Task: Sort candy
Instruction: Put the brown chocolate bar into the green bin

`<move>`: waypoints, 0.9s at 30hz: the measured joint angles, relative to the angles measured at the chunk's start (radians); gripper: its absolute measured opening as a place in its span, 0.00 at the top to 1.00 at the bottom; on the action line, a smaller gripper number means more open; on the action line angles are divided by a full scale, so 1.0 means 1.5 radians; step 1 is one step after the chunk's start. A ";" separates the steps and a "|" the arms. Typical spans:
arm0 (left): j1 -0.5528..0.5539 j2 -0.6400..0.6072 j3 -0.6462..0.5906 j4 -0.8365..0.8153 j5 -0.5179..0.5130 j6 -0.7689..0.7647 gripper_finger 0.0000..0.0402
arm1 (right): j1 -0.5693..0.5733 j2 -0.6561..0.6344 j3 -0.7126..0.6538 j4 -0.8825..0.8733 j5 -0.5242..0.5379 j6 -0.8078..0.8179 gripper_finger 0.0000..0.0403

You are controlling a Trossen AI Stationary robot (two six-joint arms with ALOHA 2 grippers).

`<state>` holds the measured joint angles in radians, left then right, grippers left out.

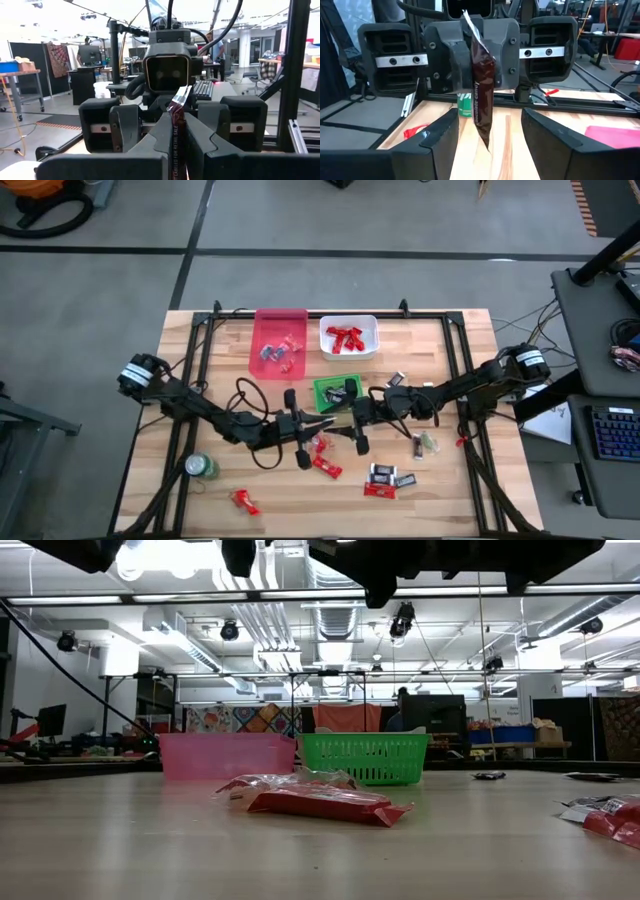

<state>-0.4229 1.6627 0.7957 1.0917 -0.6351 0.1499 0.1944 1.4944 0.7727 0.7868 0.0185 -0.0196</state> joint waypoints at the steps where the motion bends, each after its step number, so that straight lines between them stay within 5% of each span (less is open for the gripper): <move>1: 0.000 0.002 0.001 -0.001 0.000 0.001 0.99 | 0.000 0.000 0.000 -0.001 0.000 0.000 0.50; 6: 0.000 0.005 0.001 0.001 0.000 -0.002 0.99 | 0.000 0.000 0.000 -0.013 0.000 0.000 0.62; 13: 0.000 0.005 0.001 0.001 -0.005 -0.008 0.93 | 0.000 0.000 0.000 -0.016 -0.003 -0.012 0.94; 22: 0.000 -0.007 -0.005 -0.029 -0.008 -0.026 0.71 | -0.012 -0.017 0.000 -0.059 0.007 0.009 0.97; 27: 0.000 -0.044 -0.005 -0.113 -0.079 -0.046 0.62 | -0.054 -0.070 0.012 -0.223 0.085 0.054 0.97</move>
<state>-0.4234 1.5967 0.7879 0.9218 -0.7540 0.0815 0.1128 1.3891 0.7909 0.4531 0.1453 0.0617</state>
